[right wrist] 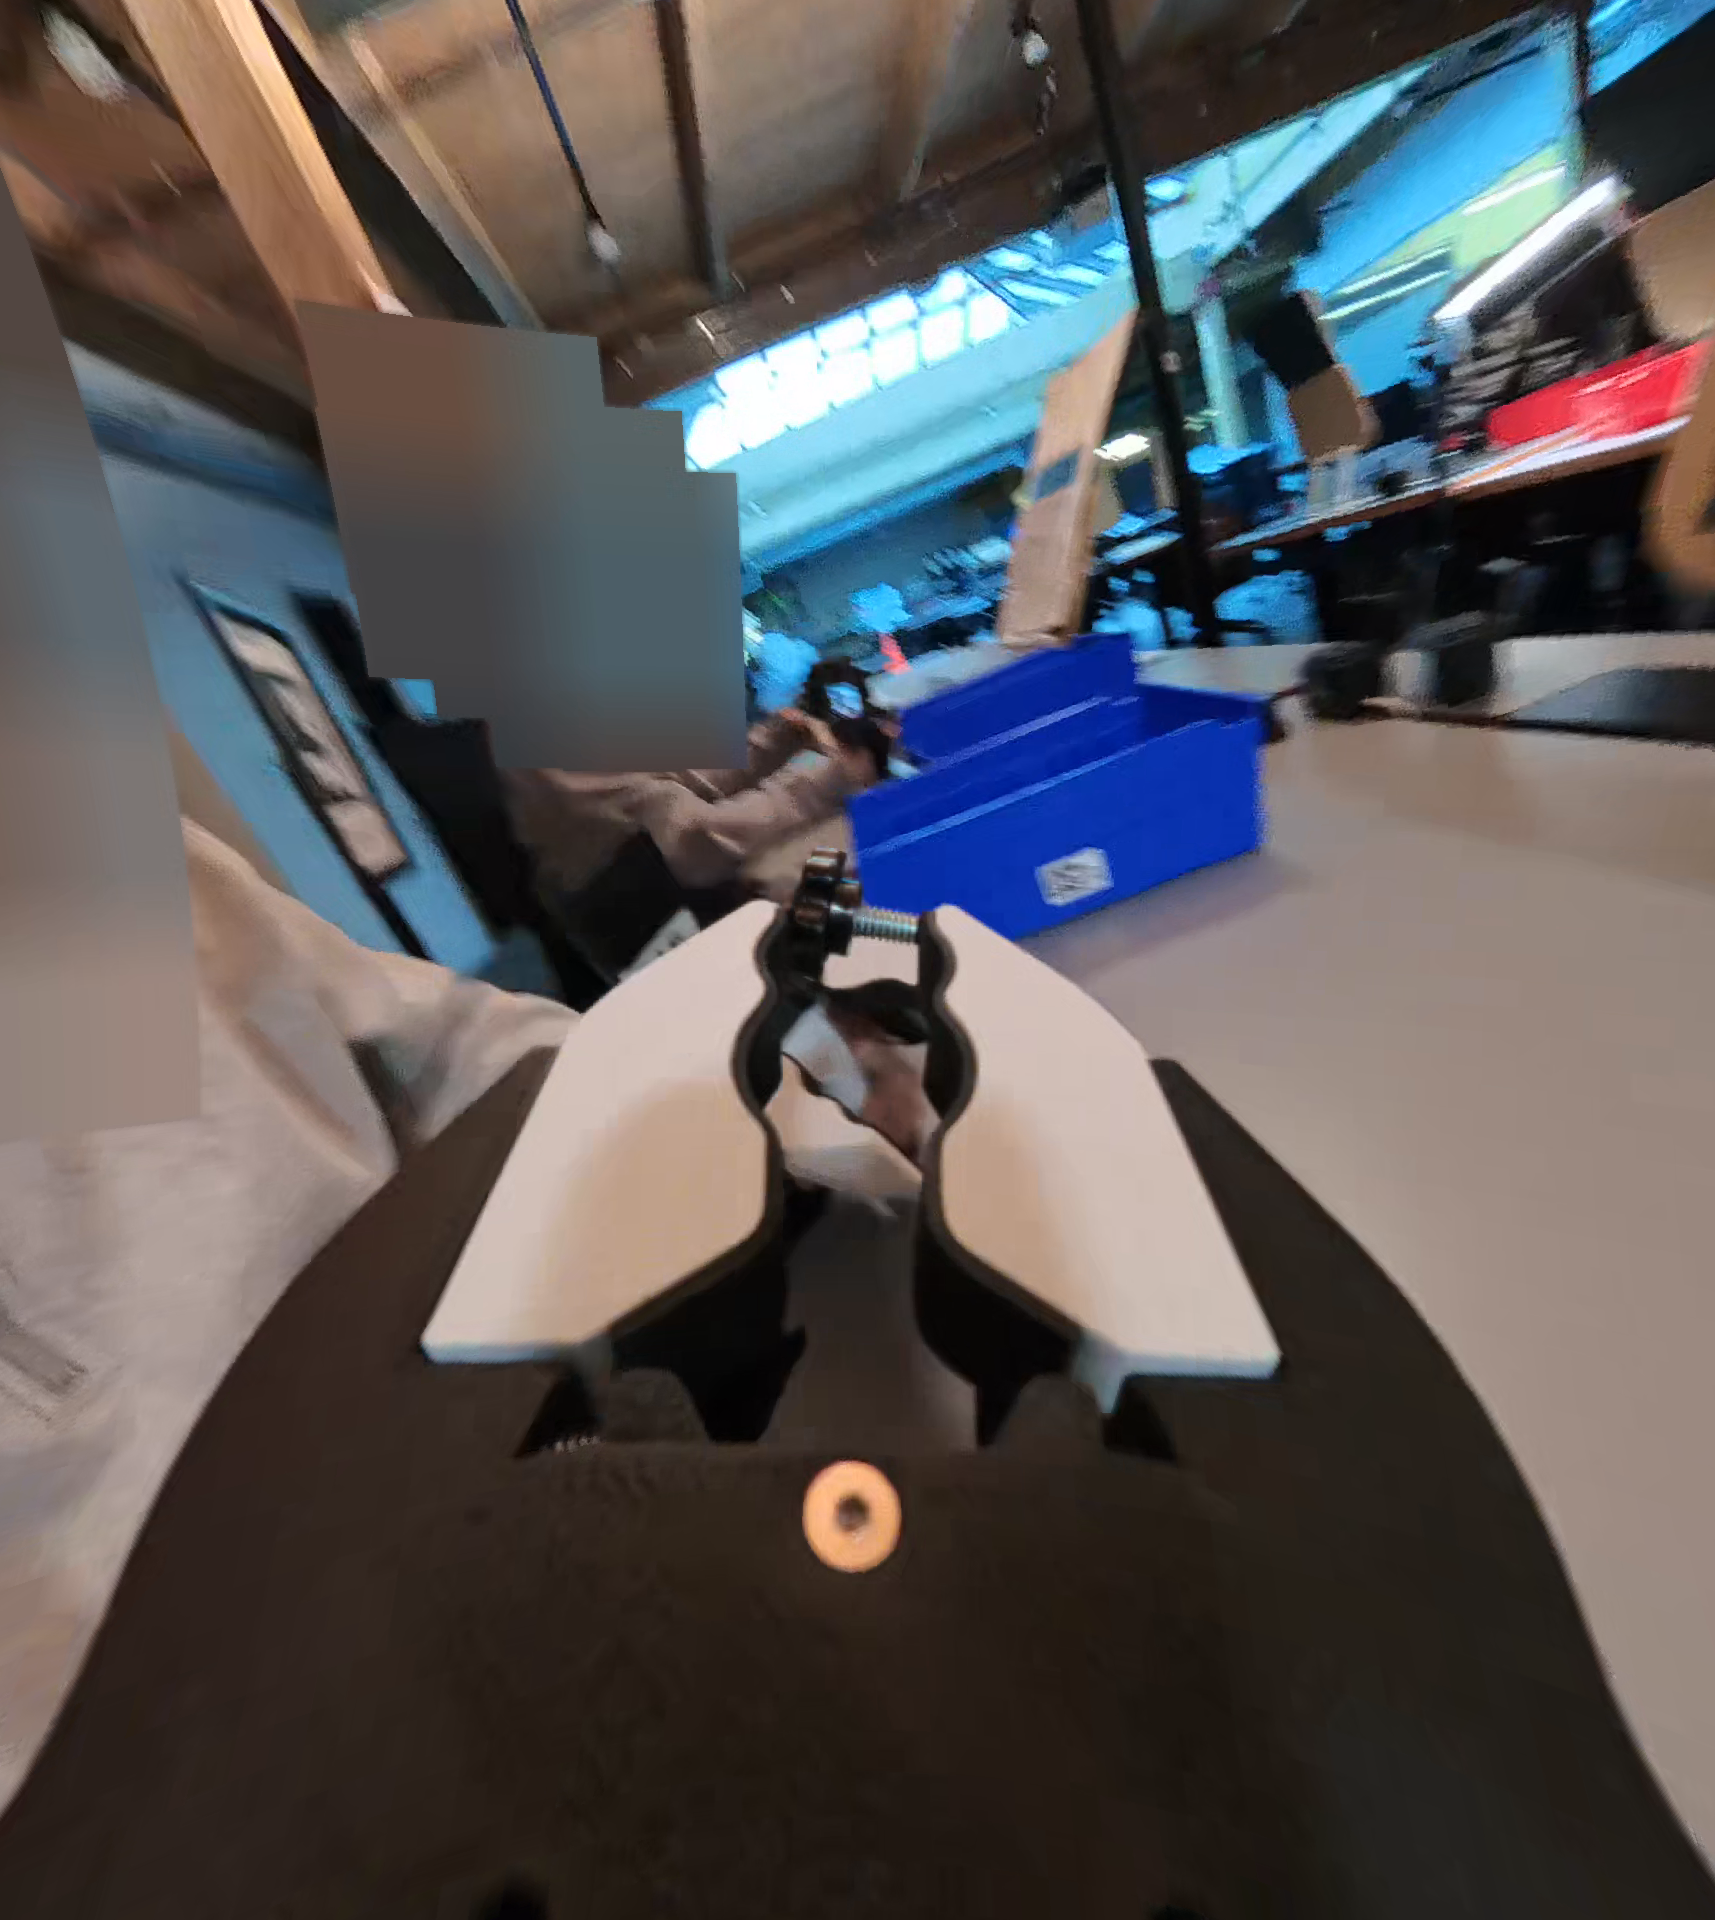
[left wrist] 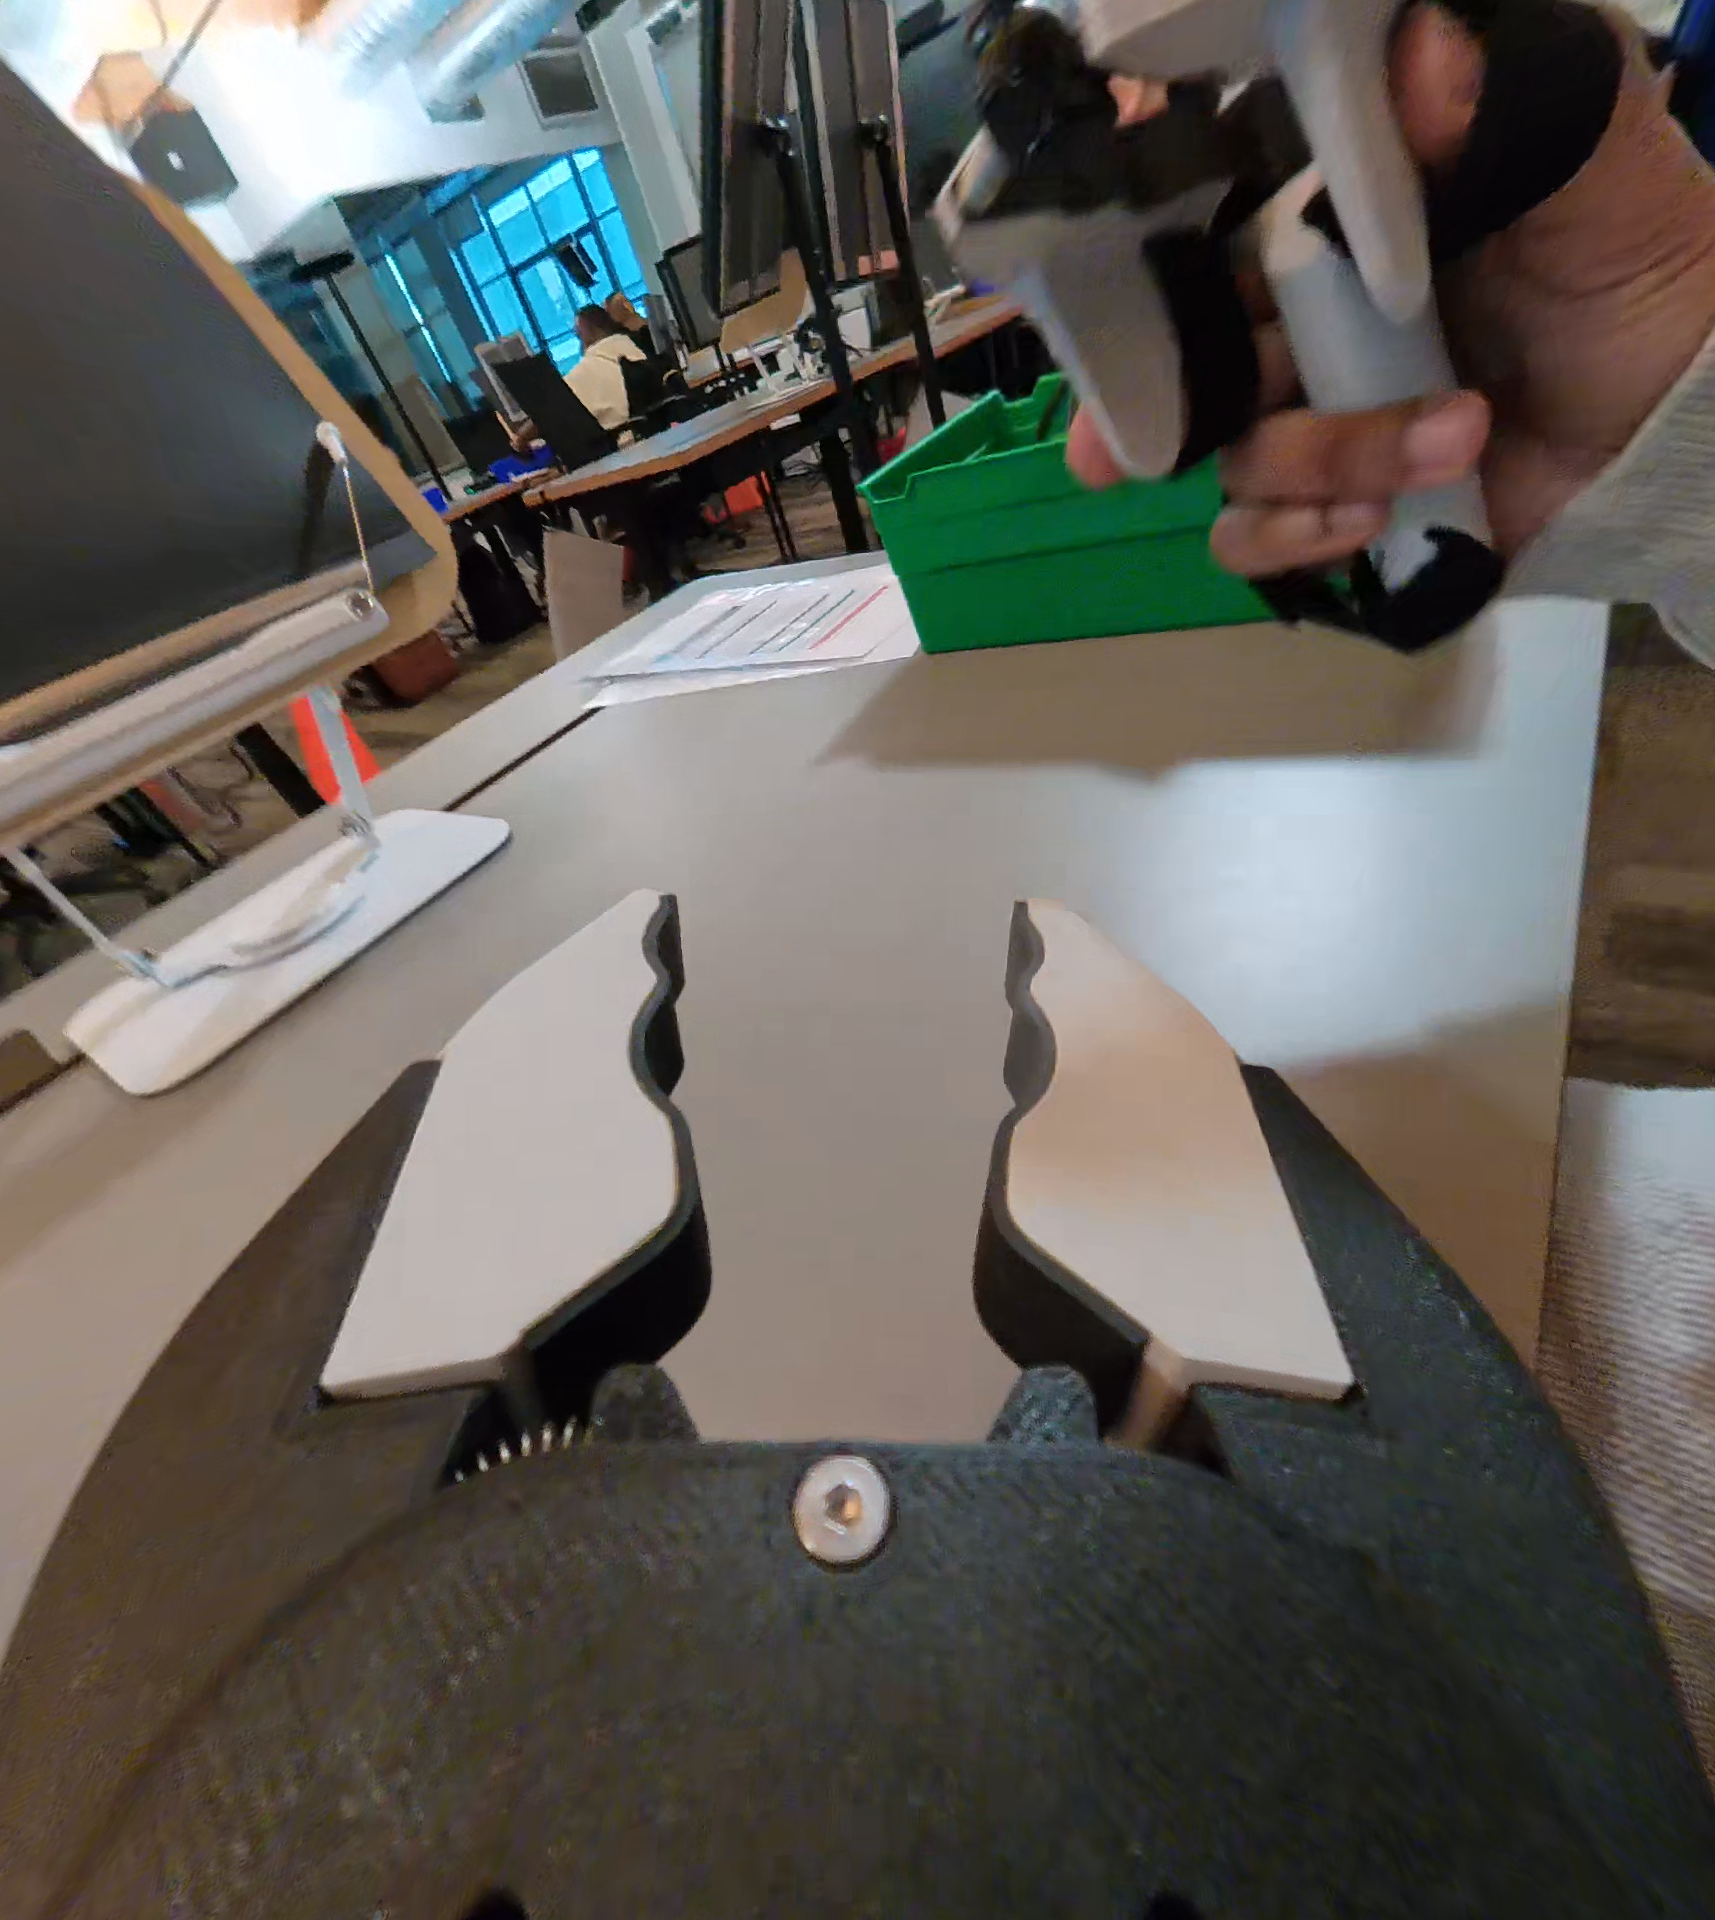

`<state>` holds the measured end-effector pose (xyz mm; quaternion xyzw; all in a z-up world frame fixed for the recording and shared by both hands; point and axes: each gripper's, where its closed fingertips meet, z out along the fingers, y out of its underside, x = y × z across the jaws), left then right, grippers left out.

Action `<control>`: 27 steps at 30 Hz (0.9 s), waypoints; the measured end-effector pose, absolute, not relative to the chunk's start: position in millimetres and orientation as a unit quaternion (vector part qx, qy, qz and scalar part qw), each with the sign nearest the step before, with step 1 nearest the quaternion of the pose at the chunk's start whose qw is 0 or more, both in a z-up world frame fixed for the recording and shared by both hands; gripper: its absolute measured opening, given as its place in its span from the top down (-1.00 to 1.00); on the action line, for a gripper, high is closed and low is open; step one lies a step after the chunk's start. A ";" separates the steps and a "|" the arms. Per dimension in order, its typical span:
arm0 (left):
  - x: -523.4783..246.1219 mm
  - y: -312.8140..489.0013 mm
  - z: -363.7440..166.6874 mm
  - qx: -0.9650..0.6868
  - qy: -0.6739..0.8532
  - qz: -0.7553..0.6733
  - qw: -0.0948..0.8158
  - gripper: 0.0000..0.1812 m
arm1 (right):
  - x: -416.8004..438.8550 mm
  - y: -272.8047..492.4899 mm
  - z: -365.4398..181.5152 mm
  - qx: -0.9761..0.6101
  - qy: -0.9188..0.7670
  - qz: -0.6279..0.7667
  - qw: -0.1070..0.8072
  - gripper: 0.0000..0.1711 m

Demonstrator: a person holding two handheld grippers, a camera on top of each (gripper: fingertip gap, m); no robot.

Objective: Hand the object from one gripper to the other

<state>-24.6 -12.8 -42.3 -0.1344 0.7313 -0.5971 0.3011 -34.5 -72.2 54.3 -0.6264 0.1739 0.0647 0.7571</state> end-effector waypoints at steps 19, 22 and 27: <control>-17.4 -19.3 -37.6 -0.191 0.713 -0.630 0.241 0.43 | 88.0 -509.3 7.3 -0.529 0.639 -0.346 0.438 0.72; -18.7 -19.8 -35.0 -0.189 0.713 -0.628 0.248 0.44 | 105.9 -509.2 -12.2 -0.564 0.646 -0.325 0.398 0.72; -15.6 -11.8 -37.3 -0.204 0.711 -0.625 0.249 0.45 | 107.0 -507.4 -4.5 -0.572 0.630 -0.360 0.382 0.47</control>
